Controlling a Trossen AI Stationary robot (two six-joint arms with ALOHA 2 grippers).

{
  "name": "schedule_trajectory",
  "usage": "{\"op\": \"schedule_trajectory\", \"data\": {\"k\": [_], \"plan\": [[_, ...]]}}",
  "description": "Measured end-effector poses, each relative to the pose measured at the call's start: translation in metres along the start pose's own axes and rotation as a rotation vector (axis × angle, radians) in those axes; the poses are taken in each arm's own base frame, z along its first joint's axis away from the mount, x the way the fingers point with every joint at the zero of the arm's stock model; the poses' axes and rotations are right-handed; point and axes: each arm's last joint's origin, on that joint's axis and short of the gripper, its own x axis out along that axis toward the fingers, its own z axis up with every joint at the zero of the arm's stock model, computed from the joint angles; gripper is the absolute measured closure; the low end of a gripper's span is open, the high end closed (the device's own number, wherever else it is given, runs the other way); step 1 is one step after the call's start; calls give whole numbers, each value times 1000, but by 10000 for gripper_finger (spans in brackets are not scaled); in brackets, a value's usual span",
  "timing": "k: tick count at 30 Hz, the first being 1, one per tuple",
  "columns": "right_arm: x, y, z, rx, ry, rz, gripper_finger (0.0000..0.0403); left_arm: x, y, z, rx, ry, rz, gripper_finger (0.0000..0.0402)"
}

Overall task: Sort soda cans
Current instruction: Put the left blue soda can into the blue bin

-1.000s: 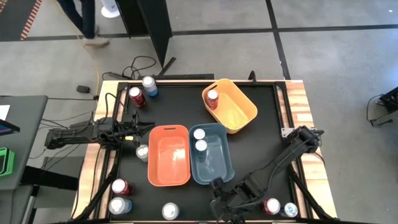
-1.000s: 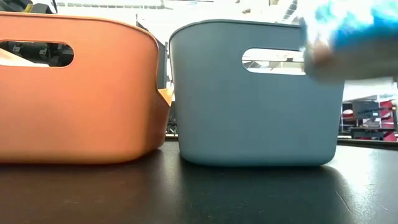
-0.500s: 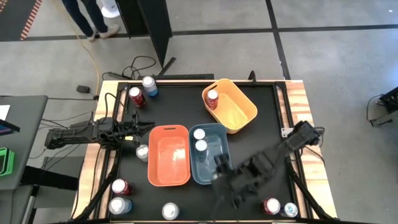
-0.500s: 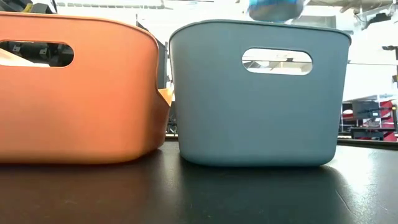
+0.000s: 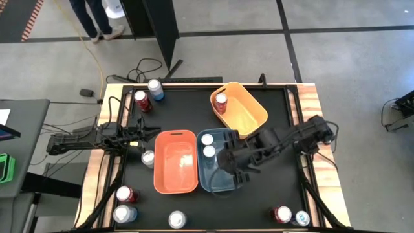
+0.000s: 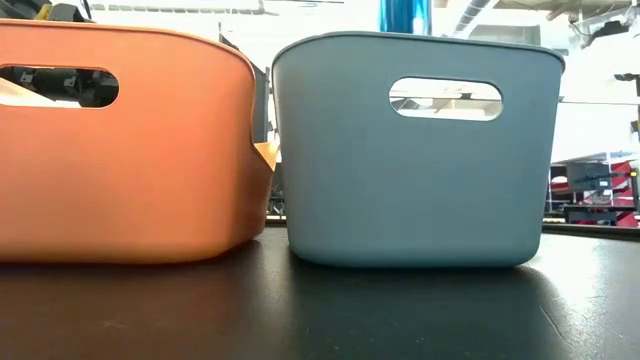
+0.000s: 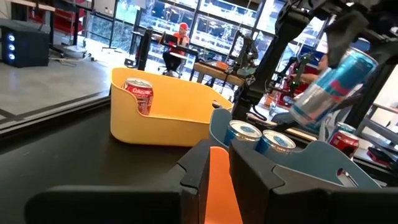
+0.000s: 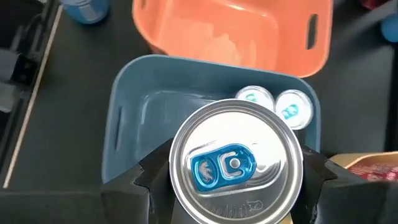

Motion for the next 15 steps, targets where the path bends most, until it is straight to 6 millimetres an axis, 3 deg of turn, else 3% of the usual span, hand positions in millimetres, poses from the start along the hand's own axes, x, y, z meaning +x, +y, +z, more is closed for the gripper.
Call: {"op": "schedule_trajectory", "data": {"k": [5,10,15], "plan": [[16,-4,-4,9,19,-2,177,0,0,0,2,-1,0,343],[29,-4,-28,44,20,2,177,0,0,0,1,0,0,343],[39,-20,-53,116,-83,-14,177,0,0,0,1,-1,0,343]]}}
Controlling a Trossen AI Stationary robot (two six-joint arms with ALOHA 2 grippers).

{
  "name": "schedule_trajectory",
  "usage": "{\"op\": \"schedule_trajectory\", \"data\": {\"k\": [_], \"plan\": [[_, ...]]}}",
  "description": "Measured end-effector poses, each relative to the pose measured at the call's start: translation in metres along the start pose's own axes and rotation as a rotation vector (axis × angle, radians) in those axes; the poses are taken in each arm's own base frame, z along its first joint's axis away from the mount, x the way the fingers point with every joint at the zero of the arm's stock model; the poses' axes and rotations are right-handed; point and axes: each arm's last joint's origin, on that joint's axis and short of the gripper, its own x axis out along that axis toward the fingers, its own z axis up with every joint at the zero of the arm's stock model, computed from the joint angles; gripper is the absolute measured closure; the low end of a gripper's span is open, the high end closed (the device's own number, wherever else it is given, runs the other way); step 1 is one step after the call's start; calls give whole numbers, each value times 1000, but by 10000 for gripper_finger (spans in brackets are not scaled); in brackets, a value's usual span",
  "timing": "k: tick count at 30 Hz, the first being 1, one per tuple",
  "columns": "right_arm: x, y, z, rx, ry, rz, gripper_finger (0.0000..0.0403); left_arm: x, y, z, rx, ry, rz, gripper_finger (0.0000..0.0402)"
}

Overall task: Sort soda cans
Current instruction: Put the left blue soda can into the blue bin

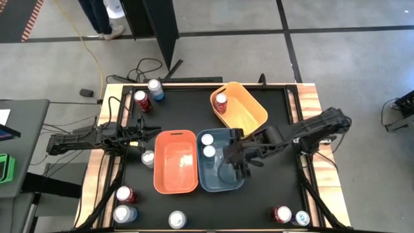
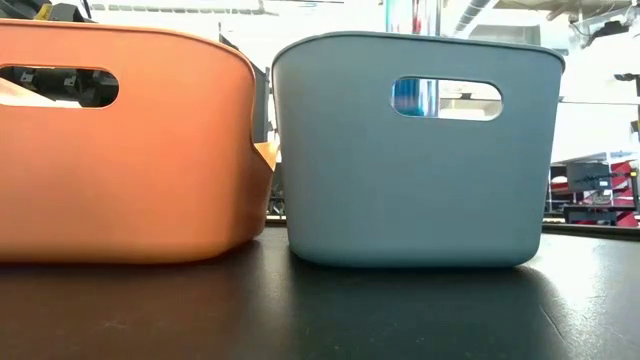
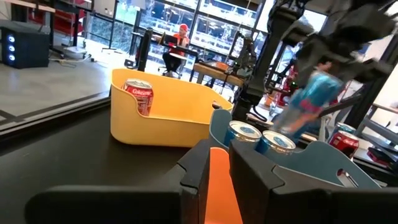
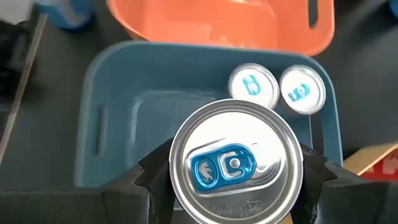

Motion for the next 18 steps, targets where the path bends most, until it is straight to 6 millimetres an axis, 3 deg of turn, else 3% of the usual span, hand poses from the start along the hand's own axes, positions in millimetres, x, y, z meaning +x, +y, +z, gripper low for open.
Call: {"op": "schedule_trajectory", "data": {"k": [6,18], "plan": [[28,-31,-26,76,13,-37,177,0,0,0,-3,0,0,343],[90,-75,-37,114,92,24,177,0,0,0,-9,1,6,343]]}}
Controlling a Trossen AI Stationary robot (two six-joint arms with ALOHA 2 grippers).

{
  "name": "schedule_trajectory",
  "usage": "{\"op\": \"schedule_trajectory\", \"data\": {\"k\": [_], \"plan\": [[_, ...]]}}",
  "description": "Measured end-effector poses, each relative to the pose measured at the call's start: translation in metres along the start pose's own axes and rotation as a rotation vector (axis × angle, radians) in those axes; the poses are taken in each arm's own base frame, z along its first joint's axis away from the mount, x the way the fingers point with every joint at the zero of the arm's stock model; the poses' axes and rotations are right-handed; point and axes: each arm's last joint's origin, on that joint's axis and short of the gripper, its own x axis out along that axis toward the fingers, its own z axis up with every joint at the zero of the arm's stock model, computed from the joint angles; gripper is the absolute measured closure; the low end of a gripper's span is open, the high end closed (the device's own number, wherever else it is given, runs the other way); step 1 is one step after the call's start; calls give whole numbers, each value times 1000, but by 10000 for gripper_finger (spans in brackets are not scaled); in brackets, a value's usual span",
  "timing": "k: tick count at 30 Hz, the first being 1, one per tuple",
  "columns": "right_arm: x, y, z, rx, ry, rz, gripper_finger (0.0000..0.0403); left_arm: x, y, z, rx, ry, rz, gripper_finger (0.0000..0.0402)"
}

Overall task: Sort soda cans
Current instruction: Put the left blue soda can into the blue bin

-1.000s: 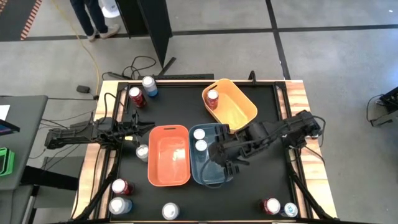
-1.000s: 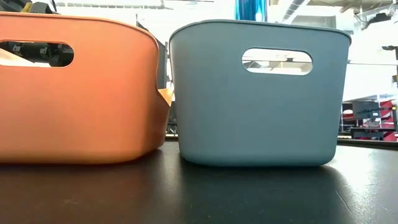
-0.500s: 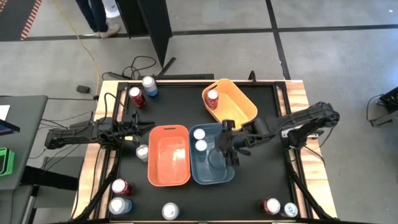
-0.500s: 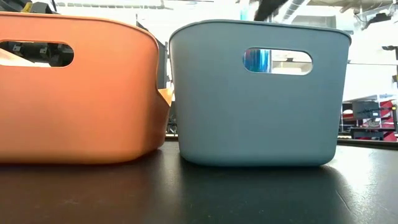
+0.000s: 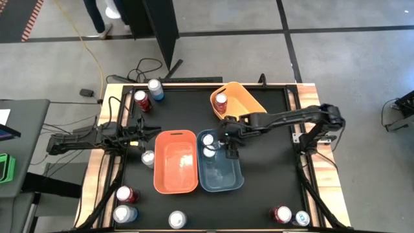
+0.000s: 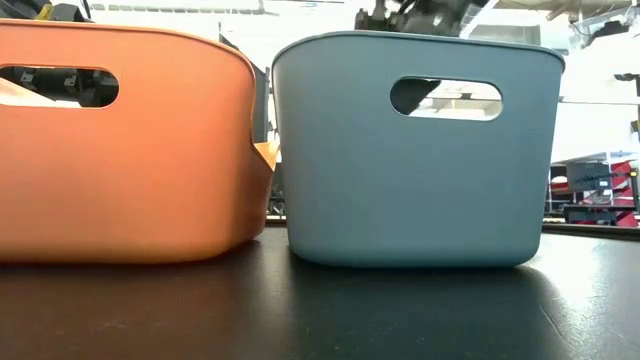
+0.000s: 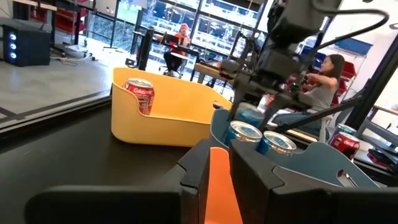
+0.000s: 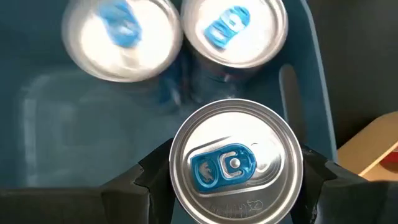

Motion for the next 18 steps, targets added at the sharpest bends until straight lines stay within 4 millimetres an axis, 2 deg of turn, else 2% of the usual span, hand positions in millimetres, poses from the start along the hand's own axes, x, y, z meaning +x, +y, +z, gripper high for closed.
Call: {"op": "schedule_trajectory", "data": {"k": [4,7,18], "plan": [[16,-9,1,14,15,5,177,0,0,0,2,3,2,343],[20,-14,3,22,2,16,177,0,0,-1,0,6,3,343],[20,-16,5,22,-19,18,165,0,0,-1,-5,16,3,343]]}}
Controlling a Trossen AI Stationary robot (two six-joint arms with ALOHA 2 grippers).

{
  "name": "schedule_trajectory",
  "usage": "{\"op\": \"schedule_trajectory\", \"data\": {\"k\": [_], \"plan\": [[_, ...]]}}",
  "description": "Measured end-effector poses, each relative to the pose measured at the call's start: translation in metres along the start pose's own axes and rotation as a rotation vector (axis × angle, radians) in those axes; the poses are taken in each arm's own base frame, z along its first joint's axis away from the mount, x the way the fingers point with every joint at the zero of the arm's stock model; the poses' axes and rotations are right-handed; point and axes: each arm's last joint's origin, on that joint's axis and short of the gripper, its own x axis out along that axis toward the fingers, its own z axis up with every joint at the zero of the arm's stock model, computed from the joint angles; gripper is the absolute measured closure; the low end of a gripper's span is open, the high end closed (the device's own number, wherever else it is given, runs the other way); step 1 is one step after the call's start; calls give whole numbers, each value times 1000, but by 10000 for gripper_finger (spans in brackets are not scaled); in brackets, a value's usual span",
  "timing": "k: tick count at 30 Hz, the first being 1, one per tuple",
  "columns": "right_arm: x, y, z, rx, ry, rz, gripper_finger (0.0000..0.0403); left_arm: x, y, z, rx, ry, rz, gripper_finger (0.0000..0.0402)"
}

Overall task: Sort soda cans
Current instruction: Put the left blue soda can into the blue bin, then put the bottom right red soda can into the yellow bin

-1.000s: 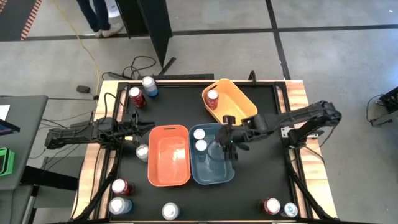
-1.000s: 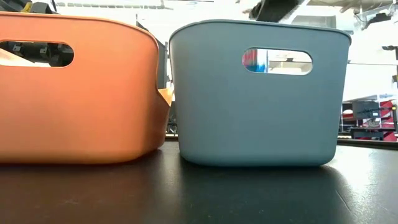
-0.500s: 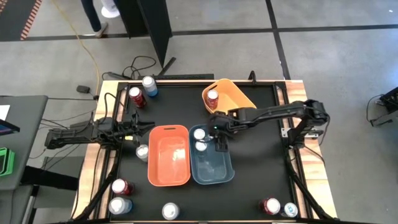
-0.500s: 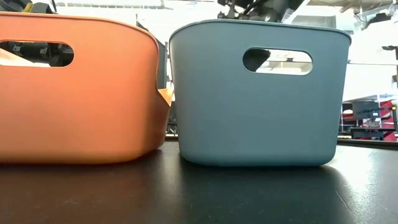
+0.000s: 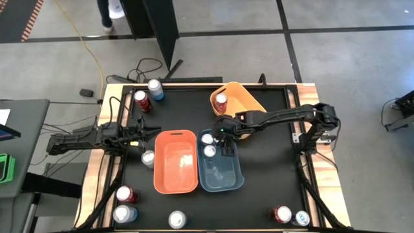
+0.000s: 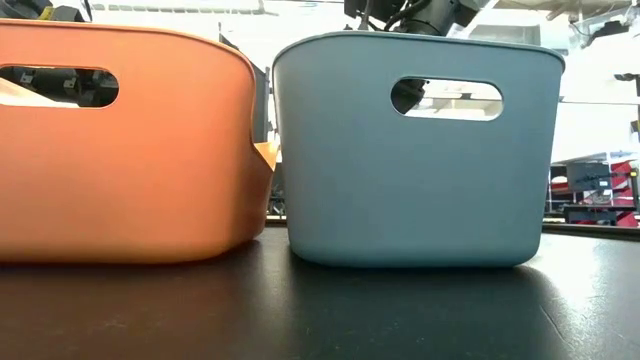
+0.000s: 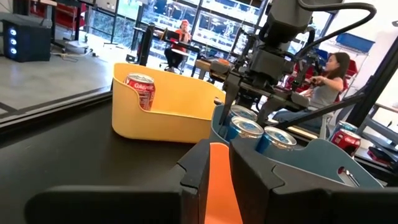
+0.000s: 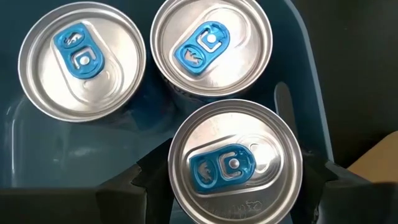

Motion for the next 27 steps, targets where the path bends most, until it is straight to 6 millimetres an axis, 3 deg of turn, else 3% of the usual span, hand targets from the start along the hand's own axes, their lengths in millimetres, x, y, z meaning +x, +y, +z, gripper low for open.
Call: {"op": "schedule_trajectory", "data": {"k": [12,27], "plan": [[-1,0,0,-17,1,-8,116,0,0,0,0,-1,-1,343],[-27,-2,18,-70,-15,-40,70,0,0,0,0,-1,-1,343]]}}
